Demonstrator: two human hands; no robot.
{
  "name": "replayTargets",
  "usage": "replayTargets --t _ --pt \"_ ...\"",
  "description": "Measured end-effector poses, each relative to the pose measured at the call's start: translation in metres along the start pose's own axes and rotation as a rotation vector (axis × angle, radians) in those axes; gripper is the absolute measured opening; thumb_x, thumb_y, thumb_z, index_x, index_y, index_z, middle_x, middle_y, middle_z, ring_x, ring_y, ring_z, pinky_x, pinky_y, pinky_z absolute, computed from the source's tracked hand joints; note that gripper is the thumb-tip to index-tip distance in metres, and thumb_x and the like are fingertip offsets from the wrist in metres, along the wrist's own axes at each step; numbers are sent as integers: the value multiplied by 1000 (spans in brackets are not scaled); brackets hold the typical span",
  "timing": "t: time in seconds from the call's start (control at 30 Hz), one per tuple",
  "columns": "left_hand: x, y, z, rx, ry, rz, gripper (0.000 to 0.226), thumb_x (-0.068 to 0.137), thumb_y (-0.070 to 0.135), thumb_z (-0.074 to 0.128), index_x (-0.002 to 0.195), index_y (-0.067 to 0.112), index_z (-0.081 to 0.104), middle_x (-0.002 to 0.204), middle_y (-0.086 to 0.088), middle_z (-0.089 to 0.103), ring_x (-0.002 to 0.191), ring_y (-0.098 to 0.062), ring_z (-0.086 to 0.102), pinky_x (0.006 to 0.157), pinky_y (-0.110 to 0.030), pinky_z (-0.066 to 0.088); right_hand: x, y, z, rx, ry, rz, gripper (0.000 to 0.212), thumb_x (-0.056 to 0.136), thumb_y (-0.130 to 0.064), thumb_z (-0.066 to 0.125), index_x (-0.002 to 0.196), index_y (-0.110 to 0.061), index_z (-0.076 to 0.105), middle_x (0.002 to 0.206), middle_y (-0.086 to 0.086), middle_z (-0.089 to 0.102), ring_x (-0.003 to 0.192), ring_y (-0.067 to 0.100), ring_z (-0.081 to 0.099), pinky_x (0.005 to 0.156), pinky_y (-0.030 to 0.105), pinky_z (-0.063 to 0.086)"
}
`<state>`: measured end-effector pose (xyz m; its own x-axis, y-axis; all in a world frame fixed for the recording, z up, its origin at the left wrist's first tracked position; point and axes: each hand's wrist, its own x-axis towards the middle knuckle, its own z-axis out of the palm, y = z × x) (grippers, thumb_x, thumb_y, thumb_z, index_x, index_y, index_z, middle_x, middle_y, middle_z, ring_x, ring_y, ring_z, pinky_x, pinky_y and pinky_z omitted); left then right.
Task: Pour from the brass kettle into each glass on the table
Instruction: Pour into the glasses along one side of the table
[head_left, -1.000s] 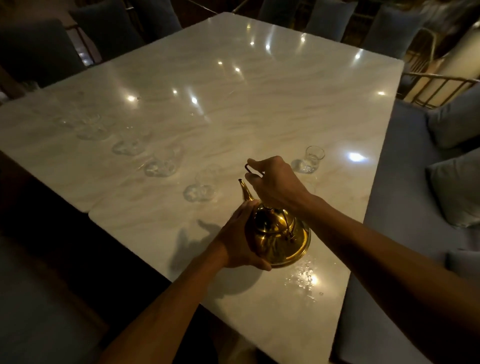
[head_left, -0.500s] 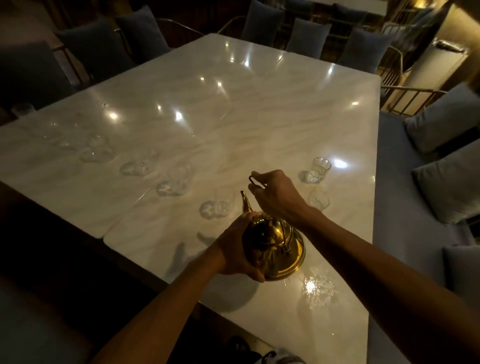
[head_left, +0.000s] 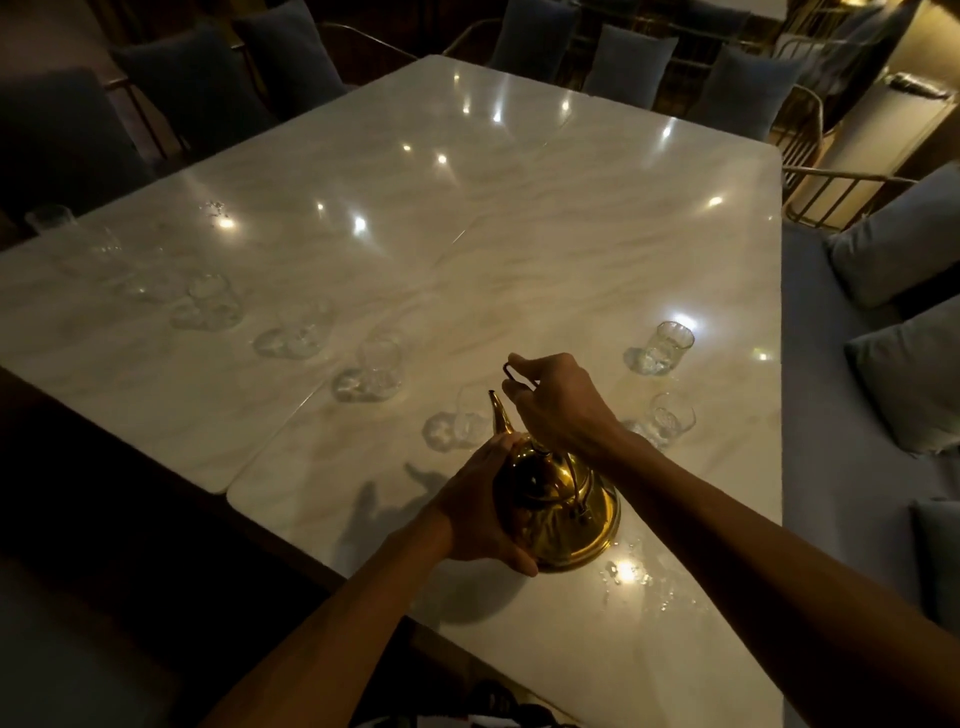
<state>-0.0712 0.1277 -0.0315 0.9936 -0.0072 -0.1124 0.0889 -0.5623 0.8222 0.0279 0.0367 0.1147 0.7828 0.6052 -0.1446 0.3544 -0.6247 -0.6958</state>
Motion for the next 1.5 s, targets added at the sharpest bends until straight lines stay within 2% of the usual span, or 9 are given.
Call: replayTargets --t 0.17,0.27,0.37,0.5,0.6,0.7,1.0,1.23,1.5 --pt "3 -25 -17 -31 -84 66 133 44 59 92 153 29 22 153 3 40 141 -19 42 115 -46 44 18 -6 22 1 27 111 46 99 -17 52 143 -7 44 138 12 57 103 25 67 67 16 48" --pt "5 -35 -27 -51 -133 115 127 49 48 98 152 25 26 152 1 42 139 -18 43 115 -46 44 33 -8 33 -21 15 163 45 98 -15 53 141 -4 45 147 10 47 109 25 65 81 25 52" --pt "13 -48 -36 -65 -186 151 125 52 37 101 152 22 27 153 -1 42 140 -20 42 116 -47 43 46 -10 40 -22 18 242 45 98 -14 53 140 -2 46 142 14 51 79 14 66 69 16 54" --pt "21 -57 -41 -76 -277 177 124 52 38 102 151 23 28 153 -1 44 141 -21 43 116 -48 42 57 -8 45 0 14 359 42 98 -12 54 138 0 48 116 16 67 41 1 48 33 6 33" --pt "24 -62 -41 -120 -319 187 123 52 37 101 150 21 30 150 -1 47 139 -20 46 114 -49 44 62 -12 44 5 5 410 39 97 -12 54 134 4 52 103 12 70 33 2 49 30 12 34" --pt "26 -64 -44 -171 -337 208 121 51 32 102 149 16 33 148 -2 51 137 -19 49 113 -47 46 69 -15 45 10 9 451 33 97 -10 53 125 7 58 64 1 59 26 0 45 29 13 33" --pt "34 -69 -55 -283 -392 249 111 56 19 102 145 18 36 145 -2 53 133 -13 52 110 -30 49 85 -22 47 1 -21 524 29 96 -8 53 113 13 63 58 4 54 41 13 48 34 20 39" --pt "32 -77 -63 -370 -410 270 108 57 14 101 144 13 37 142 -3 54 131 -18 55 106 -44 53 96 -26 55 27 -28 561 29 96 -8 53 110 16 62 62 10 54 43 17 47 41 27 36" --pt "31 -81 -68 -393 -454 284 106 58 9 99 144 9 38 142 -6 55 131 -17 56 105 -41 54 97 -25 60 42 5 614 30 96 -10 54 114 13 62 68 14 58 45 17 50 39 25 39"
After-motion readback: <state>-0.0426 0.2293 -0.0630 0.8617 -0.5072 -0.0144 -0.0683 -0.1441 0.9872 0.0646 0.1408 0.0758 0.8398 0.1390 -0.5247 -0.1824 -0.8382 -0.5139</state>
